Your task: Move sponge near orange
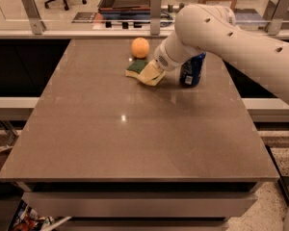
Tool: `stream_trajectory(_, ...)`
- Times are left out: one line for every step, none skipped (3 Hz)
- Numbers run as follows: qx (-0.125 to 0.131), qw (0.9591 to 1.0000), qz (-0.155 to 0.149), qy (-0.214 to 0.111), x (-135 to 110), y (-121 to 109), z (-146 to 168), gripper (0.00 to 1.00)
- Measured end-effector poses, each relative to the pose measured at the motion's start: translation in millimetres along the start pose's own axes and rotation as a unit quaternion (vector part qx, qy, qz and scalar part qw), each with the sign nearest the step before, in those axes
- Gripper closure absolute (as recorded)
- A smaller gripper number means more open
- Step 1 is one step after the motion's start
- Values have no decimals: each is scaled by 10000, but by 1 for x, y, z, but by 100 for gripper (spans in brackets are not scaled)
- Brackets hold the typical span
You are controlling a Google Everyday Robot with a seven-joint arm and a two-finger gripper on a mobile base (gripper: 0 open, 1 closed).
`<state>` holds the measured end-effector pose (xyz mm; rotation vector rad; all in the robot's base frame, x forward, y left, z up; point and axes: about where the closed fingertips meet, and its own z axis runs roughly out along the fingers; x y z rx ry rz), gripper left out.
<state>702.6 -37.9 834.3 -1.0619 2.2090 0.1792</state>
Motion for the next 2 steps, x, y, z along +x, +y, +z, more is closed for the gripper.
stream_trajectory(0,10000,0,0,0,0,0,0)
stream_trajectory(-1,10000,0,0,0,0,0,0)
